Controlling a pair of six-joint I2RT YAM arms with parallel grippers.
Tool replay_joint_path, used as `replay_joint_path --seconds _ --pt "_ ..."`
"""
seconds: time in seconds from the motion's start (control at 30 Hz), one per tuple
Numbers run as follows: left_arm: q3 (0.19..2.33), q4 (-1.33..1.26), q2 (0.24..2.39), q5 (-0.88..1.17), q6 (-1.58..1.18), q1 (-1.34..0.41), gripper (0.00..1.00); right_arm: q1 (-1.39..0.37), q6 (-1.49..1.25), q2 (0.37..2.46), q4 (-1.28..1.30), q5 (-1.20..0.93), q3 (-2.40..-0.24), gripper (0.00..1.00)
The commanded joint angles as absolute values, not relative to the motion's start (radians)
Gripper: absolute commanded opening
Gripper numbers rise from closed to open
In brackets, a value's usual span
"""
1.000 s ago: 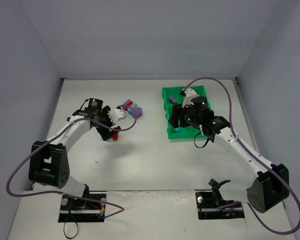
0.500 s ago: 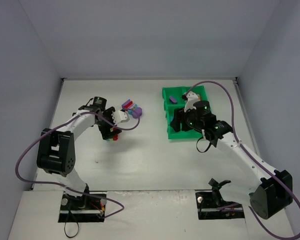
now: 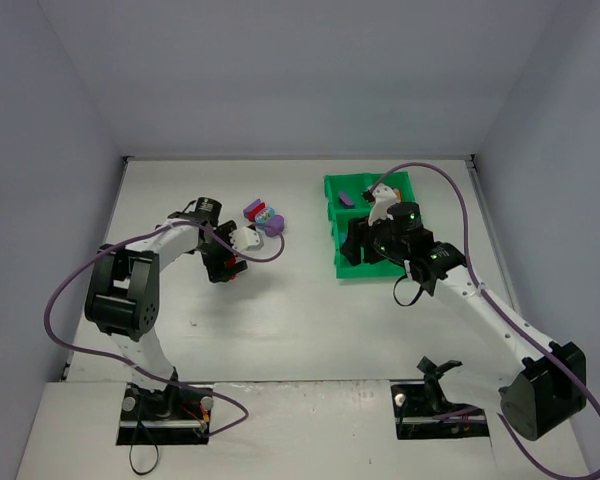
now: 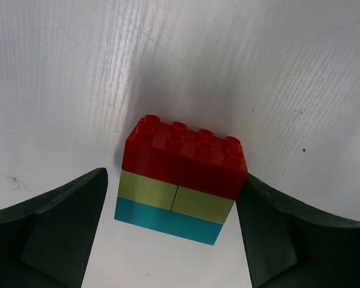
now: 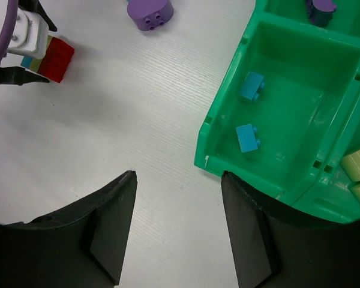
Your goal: Sort the legos into containers by color
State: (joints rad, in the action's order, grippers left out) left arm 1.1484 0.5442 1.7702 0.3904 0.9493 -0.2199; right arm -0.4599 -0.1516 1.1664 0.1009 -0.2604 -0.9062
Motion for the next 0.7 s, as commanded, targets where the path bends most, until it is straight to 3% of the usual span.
replay_joint_path --seconds 0.0,0.1,0.13,0.23,0.43,0.67 --pt "1.163 0.517 1.749 0.402 0.957 -0.23 0.77 -0.466 -0.14 1.155 0.048 -0.281 -0.907 0.55" --pt "1.17 0.522 1.744 0.417 0.931 -0.233 0.59 -0.466 -0.14 1.161 0.048 -0.282 -0.914 0.54" --pt "1.184 0.532 1.741 0.432 0.913 -0.233 0.37 -0.465 -0.14 1.164 0.048 -0.282 -0.919 0.54" --pt "1.192 0.54 1.72 0.466 0.878 -0.238 0.16 -0.466 -0.146 1.17 0.046 -0.287 -0.931 0.53" --pt "1.14 0.377 1.559 0.502 0.724 -0.284 0.1 -0.466 -0.208 1.204 0.048 -0.342 -0.994 0.52" --pt "1.009 0.094 1.327 0.39 0.546 -0.449 0.1 -0.48 -0.415 1.285 0.048 -0.403 -1.121 0.53"
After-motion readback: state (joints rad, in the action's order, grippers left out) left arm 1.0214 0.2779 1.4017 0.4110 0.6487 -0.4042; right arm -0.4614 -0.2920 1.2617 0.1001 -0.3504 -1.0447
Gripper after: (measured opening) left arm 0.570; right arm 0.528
